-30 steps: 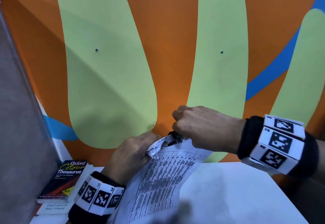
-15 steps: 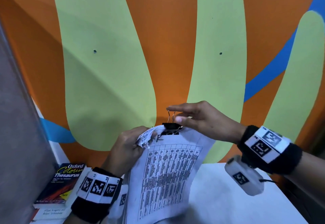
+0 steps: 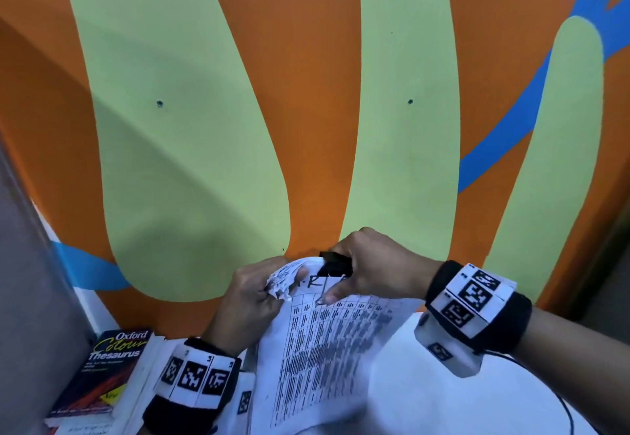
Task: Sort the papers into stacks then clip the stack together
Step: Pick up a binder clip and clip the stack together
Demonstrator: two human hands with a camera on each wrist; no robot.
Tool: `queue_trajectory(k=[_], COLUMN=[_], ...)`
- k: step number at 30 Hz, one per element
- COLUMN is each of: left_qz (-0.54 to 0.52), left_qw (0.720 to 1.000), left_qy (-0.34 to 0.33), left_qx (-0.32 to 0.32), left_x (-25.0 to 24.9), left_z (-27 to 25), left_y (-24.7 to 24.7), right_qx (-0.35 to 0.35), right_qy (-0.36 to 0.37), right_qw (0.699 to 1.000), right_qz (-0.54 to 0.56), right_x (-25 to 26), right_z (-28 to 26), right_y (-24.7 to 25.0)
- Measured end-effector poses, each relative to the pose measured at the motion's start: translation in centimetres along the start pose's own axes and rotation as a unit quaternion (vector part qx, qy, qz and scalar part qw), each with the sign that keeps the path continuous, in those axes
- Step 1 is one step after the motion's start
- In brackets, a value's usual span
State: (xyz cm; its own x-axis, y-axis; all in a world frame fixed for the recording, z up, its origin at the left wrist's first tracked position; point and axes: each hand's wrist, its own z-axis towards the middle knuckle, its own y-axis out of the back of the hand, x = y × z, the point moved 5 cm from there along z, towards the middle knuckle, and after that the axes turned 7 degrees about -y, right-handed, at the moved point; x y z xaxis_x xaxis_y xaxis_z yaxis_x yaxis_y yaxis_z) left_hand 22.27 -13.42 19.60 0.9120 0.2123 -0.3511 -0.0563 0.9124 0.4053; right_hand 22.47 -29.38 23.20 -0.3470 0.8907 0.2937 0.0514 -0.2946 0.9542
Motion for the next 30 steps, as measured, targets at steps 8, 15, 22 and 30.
queue_trajectory(k=[8,15,22,30], left_qz=[-0.072,-0.074,-0.076,-0.084], left_qw=[0.982,0.972,0.967,0.902], left_qy=[0.142,0.165,0.216,0.408], left_qx=[-0.1,-0.147,-0.112,-0.115], left_x=[2.9,-0.1,-0.5,2.0], left_z=[-2.8,-1.3,-3.4,-12.1], left_y=[1.7,2.2,2.2,-0.6], right_qx=[-0.062,-0.321,-0.425,-0.304], right_qy=[-0.109,-0.096,-0.105,-0.178], right_qw=[0.983,0.869,0.831,0.85], right_qz=[0.133,0.365,0.343,0.391], right_x=[-7.1,-5.5,-3.8,-5.4], right_z=[-1.7,-5.5,-8.0,-8.6], right_y=[1.1,-2.8,-5.1,-14.4])
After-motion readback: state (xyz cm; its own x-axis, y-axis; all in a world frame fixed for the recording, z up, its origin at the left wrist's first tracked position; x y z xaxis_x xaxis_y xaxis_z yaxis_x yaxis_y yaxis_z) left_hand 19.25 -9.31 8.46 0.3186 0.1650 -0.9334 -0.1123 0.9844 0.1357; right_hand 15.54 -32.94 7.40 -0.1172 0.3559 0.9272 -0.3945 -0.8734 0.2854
